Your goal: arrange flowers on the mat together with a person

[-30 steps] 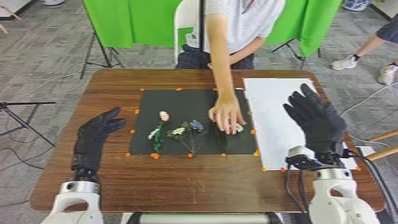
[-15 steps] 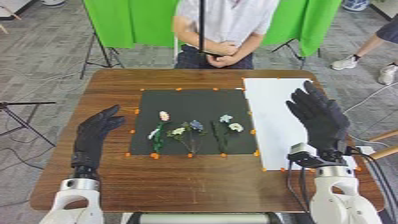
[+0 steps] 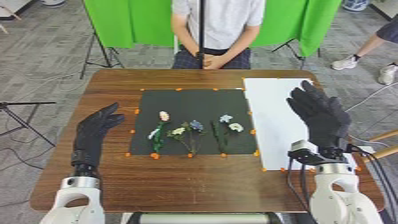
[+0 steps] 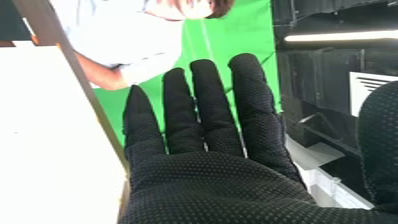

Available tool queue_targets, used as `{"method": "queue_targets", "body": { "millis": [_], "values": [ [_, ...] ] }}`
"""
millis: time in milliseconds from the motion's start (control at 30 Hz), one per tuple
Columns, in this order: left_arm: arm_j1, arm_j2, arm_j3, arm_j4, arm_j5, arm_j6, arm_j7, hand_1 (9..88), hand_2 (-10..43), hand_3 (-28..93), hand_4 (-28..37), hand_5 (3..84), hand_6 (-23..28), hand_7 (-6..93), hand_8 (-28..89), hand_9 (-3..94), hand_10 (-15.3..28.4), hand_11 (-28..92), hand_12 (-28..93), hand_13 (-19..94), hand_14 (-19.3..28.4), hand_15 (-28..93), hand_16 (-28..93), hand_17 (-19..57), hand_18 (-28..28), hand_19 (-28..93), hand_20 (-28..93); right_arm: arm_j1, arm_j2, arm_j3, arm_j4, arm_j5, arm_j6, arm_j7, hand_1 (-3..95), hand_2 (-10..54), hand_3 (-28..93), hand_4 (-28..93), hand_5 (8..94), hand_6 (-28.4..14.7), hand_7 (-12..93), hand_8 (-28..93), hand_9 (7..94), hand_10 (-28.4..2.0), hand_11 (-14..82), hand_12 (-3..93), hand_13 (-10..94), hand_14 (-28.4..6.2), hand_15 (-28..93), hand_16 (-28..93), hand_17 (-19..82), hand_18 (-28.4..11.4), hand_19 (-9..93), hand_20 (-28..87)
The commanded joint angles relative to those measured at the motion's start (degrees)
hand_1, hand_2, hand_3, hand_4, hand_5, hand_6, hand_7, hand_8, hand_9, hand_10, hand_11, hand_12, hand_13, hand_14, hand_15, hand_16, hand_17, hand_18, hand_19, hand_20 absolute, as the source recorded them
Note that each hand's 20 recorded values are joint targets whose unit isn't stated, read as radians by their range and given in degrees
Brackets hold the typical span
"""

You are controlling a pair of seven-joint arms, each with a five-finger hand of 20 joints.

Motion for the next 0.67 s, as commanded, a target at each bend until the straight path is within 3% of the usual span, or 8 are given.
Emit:
{"method": "queue_targets", "body": {
  "millis": [33,167,667],
  "values": [
    [0.5,-0.28,0.02,0.33,0.26,-0.54,-0.06,23.0,7.3,66,-27.0,49.9,3.5,13.7,-7,52.9,15.6,21,13,40,18.7,22,-1,9.1,13.0,12,18,0.3,-0.3,-0.1,-0.2,-1.1,1.0,-0.1,8.2,5.4,74,-19,52.4,-1.7,12,-9,49.4,-15.1,6.4,11.6,37,-12.5,14,8,19,-14.9,5,25],
    [0.3,-0.22,0.01,0.40,0.25,-0.58,-0.01,23.1,7.3,66,-27.0,49.9,3.5,13.7,-6,52.8,15.6,21,13,40,18.7,22,-1,9.0,13.0,12,18,0.5,-0.2,0.0,0.0,-1.9,0.1,-0.6,10.7,5.8,73,-18,62.2,-1.1,15,-10,64.2,-15.9,8.9,14.8,54,-13.9,18,12,24,-14.0,8,30],
    [1.3,-0.76,-0.25,0.02,0.37,-0.28,-0.08,23.3,7.3,65,-27.0,50.1,3.6,13.6,-7,52.9,15.5,21,13,40,18.8,22,-1,9.1,13.0,12,18,-0.2,-0.3,-0.2,-0.3,-1.1,1.6,-0.8,11.5,5.4,74,-18,60.9,-0.7,16,-10,61.6,-15.8,8.2,14.9,51,-14.2,17,13,24,-13.9,6,31]
  ]
}}
